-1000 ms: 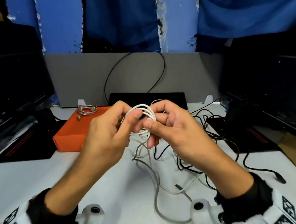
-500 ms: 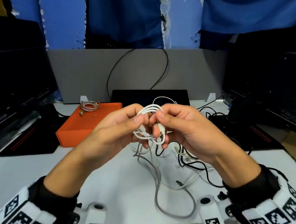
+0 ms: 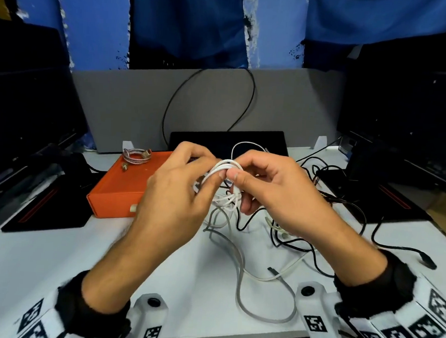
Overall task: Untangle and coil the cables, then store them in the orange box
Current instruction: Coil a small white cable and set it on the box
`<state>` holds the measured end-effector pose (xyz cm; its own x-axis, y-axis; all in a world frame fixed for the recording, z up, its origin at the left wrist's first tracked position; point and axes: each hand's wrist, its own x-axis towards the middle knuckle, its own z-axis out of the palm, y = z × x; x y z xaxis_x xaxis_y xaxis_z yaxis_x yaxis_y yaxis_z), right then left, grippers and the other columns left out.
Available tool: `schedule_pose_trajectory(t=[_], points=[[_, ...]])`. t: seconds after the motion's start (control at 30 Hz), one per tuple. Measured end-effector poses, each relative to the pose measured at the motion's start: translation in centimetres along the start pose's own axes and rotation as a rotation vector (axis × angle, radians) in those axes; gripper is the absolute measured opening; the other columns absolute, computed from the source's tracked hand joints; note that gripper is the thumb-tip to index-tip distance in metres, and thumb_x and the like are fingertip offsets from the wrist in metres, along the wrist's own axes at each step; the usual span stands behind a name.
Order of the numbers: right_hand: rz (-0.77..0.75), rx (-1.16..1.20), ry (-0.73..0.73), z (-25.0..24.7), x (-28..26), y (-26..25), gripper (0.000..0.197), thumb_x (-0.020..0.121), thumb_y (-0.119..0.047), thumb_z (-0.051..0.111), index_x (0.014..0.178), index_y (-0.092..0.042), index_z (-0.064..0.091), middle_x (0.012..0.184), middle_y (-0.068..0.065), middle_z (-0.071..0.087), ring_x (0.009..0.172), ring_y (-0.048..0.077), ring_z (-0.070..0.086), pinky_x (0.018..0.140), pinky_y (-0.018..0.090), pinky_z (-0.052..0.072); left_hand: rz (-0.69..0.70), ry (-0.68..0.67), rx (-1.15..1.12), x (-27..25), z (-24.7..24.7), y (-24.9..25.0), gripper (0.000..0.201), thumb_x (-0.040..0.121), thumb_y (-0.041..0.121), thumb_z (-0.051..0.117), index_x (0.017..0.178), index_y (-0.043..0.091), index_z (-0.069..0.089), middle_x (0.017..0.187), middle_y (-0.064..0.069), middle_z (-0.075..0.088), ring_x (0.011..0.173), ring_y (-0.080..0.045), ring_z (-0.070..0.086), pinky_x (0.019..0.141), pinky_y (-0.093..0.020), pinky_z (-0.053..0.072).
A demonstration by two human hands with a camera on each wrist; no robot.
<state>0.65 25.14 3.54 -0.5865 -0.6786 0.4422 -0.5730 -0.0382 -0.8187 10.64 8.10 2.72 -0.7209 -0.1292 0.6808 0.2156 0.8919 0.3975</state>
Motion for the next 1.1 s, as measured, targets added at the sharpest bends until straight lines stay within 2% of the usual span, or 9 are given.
schedule_pose_trajectory(t=[0.13,0.3,0.43,0.53,0.6,0.67,0.77,0.9,1.1], points=[[-0.029,-0.081,0.035,-0.7,0.1,-0.2,0.019,0.101,-0.038,0.062,0.092,-0.029,0.076,0.07,0.009,0.063,0.058,0.019,0.066,0.061,0.035,0.055,0.019,-0.123,0.042,0.5,-0.9,-0.3,0.042,0.107,0.046,0.037,0.13,0.028,0.067,0.102,0.015,0.059,0.089,-0.005,0.061,0.078,-0.036,0.054],[-0.044,-0.189,0.185,-1.7,0.3,-0.3,0.041,0.104,-0.041,0.058,0.08,-0.008,0.064,0.056,-0.007,0.042,0.05,0.005,0.036,0.052,0.02,0.033,-0.201,0.047,-0.432,0.8,-1.6,0.7,0.032,0.107,0.033,0.045,0.1,0.02,0.072,0.065,0.0,0.063,0.058,-0.015,0.066,0.056,-0.049,0.053],[0.068,-0.053,0.222,-1.9,0.7,0.1,0.045,0.104,-0.036,0.057,0.079,0.0,0.048,0.058,-0.007,0.034,0.051,0.01,0.028,0.049,0.023,0.027,-0.329,0.079,-0.887,1.3,-2.2,1.6,0.042,0.107,0.039,0.038,0.084,0.013,0.061,0.061,-0.01,0.054,0.055,-0.028,0.059,0.053,-0.038,0.052],[0.126,-0.081,0.14,-2.3,0.6,-0.1,0.033,0.103,-0.036,0.055,0.085,-0.008,0.058,0.061,-0.005,0.042,0.054,0.013,0.035,0.052,0.026,0.029,-0.354,-0.044,-1.034,1.5,-2.9,1.6,0.048,0.101,0.052,0.036,0.08,0.013,0.053,0.068,-0.013,0.06,0.065,-0.034,0.064,0.06,-0.038,0.054],[0.124,-0.269,0.059,-2.2,0.3,-0.2,0.016,0.1,-0.042,0.057,0.1,-0.029,0.065,0.07,-0.015,0.059,0.062,0.007,0.052,0.061,0.029,0.04,-0.375,-0.112,-0.979,1.4,-2.9,1.6,0.049,0.101,0.052,0.037,0.082,0.011,0.054,0.074,-0.018,0.064,0.07,-0.036,0.067,0.062,-0.04,0.056],[0.098,-0.426,-0.004,-1.8,-0.1,-0.3,0.024,0.098,-0.05,0.057,0.122,-0.044,0.058,0.105,-0.021,0.065,0.097,-0.002,0.061,0.084,0.03,0.048,-0.388,-0.166,-0.902,1.1,-2.5,1.8,0.044,0.103,0.045,0.04,0.083,0.009,0.058,0.079,-0.02,0.067,0.071,-0.036,0.068,0.063,-0.04,0.056],[-0.046,-0.406,-0.088,-1.0,-0.3,-0.9,0.032,0.1,-0.048,0.057,0.131,-0.041,0.058,0.128,-0.022,0.059,0.126,0.0,0.054,0.106,0.036,0.045,-0.401,-0.252,-0.943,0.9,-2.0,2.0,0.032,0.103,0.028,0.045,0.09,0.004,0.063,0.087,-0.02,0.067,0.073,-0.033,0.069,0.063,-0.036,0.057],[-0.098,-0.262,-0.128,-0.7,-0.2,-1.0,0.019,0.105,-0.036,0.056,0.121,-0.034,0.065,0.084,-0.007,0.07,0.081,0.013,0.068,0.078,0.048,0.056,-0.464,-0.304,-1.124,0.9,-2.3,1.7,0.035,0.097,0.025,0.047,0.105,0.0,0.069,0.104,-0.023,0.071,0.07,-0.032,0.069,0.06,-0.034,0.058],[-0.098,-0.181,-0.046,-1.9,0.2,-1.1,0.013,0.104,-0.022,0.059,0.105,-0.022,0.072,0.059,-0.013,0.053,0.051,0.011,0.051,0.051,0.032,0.055,-0.686,-0.386,-1.321,1.3,-3.3,1.7,0.039,0.09,0.009,0.041,0.104,0.004,0.077,0.109,-0.017,0.075,0.04,-0.012,0.052,0.029,-0.016,0.035]])
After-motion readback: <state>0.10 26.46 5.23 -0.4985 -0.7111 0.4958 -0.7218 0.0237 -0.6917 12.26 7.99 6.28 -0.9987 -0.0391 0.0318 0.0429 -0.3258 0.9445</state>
